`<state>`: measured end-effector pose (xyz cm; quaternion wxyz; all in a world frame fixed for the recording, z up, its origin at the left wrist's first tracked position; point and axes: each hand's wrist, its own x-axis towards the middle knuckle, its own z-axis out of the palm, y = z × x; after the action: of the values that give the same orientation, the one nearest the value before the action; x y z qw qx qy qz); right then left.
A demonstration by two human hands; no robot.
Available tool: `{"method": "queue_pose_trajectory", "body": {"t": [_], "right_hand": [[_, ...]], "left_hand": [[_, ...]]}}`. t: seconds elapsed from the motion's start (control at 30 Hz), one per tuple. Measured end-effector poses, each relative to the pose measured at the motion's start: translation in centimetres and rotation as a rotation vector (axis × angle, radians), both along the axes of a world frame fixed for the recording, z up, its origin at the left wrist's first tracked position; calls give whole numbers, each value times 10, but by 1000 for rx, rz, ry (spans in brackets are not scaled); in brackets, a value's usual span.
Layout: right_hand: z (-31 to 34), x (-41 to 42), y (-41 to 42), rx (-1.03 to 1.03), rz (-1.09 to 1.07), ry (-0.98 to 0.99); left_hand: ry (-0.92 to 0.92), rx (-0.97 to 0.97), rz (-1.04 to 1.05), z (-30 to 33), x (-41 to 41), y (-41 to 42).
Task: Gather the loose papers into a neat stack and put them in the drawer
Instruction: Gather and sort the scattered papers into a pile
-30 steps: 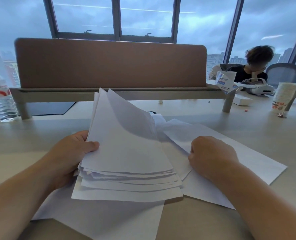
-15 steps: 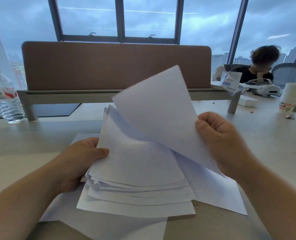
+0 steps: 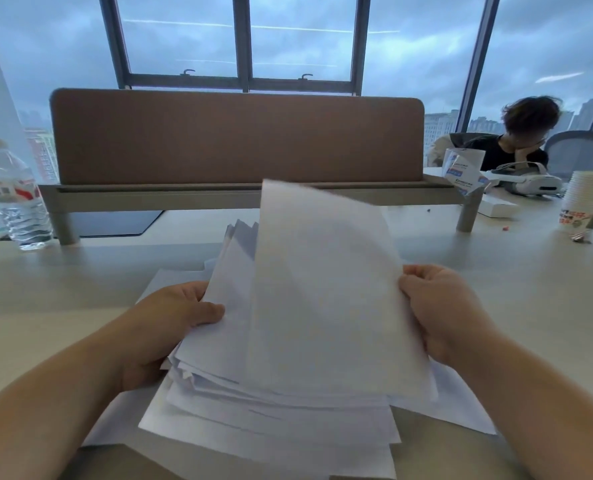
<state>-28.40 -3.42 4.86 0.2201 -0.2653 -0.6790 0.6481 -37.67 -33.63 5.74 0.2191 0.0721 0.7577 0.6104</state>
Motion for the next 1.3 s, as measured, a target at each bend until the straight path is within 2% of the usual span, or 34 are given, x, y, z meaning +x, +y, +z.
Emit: {"method": "queue_pose_trajectory", "body": {"t": [0.13, 0.43, 0.63, 0.77, 0.9, 1.0, 1.13, 1.3], "right_hand": [[-10, -4, 1, 48, -26, -107], [-10, 1, -17, 240, 323, -231], [-9, 8, -17, 577, 444, -294], [-2, 7, -1, 692, 297, -397], [-1, 8, 16, 921, 153, -733], [-1, 8, 20, 931, 120, -877], [-2, 6, 27, 897, 66, -914], [2, 6, 33, 872, 98, -838]], "left_hand": [[-10, -41, 15, 4, 5, 2], [-16, -118, -37, 8, 12, 3], [17, -180, -34, 4, 7, 1], [35, -204, 18, 6, -2, -3], [39, -311, 44, 11, -4, -13], [33, -358, 37, 12, -1, -17], [-14, -329, 93, 13, 1, -14], [0, -288, 152, 9, -4, -11]]}}
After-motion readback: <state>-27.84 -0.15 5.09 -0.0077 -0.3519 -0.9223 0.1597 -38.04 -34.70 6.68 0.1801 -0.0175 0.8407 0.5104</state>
